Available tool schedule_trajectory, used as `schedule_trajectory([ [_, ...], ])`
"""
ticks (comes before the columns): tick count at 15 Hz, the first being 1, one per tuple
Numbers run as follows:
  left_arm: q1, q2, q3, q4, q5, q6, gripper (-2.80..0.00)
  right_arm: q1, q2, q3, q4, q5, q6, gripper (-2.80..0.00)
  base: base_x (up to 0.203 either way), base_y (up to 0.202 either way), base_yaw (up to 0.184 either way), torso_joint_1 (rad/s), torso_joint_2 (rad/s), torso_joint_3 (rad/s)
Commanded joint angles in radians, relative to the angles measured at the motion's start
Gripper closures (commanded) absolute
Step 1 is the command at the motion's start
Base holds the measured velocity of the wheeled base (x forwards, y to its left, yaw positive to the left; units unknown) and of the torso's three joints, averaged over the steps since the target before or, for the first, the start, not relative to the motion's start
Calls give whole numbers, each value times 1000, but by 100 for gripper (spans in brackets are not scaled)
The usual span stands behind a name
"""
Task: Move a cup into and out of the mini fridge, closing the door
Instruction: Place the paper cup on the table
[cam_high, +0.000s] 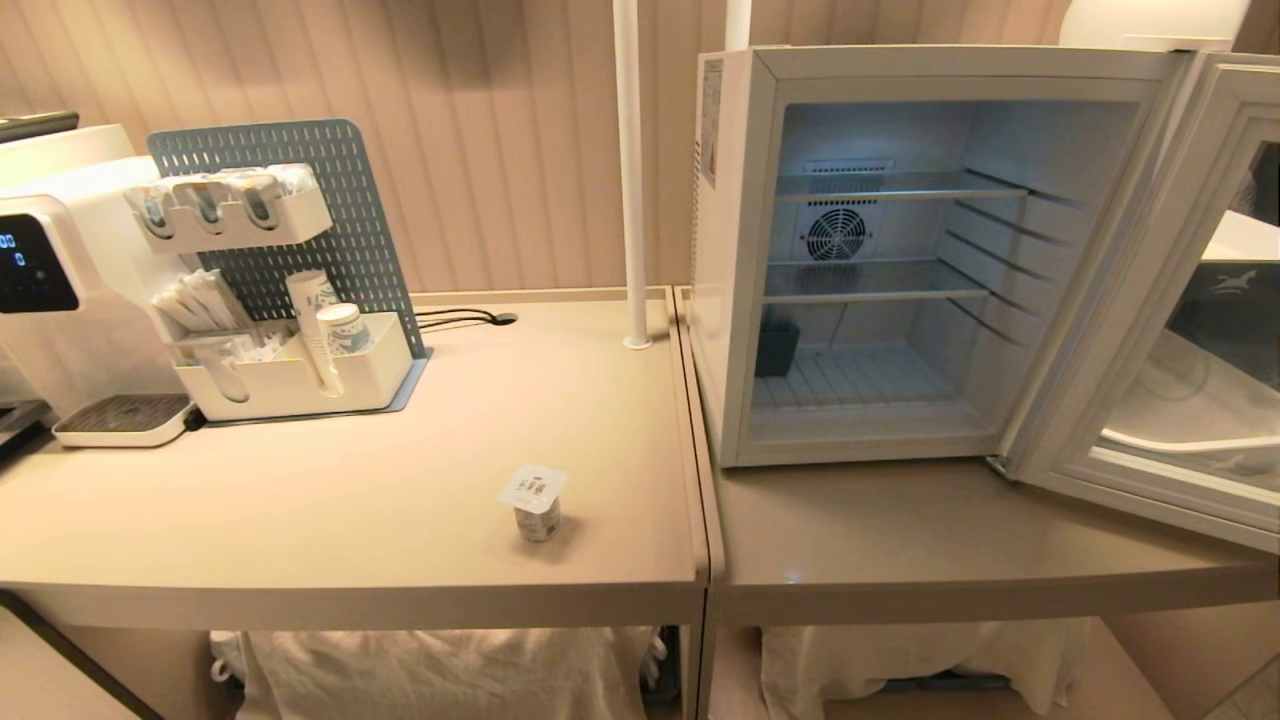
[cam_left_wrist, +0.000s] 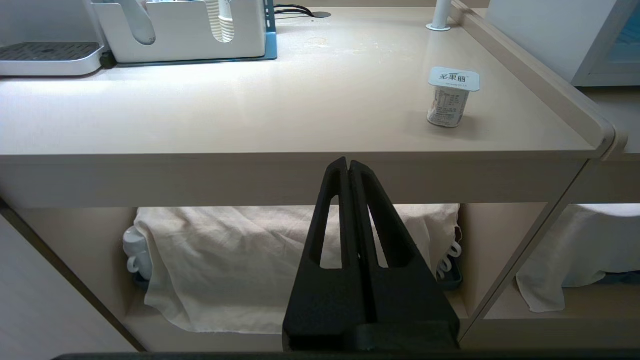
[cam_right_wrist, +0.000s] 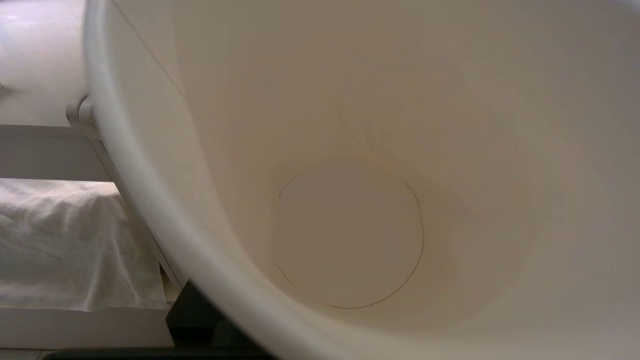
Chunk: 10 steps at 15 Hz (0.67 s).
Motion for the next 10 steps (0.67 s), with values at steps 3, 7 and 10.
schedule_trajectory([
  [3,0,0,0,0,0,-1,0,-2,-6,-4,10,2,9,0,0,0,0,0,0,0],
  [7,0,1,0,0,0,-1,0,-2,-6,-4,11,2,12,0,-2,158,3,2,1,3],
  [10,0,1,0,0,0,-1,0,-2,-6,-4,11,2,12,0,0,191,2,1,1,2],
])
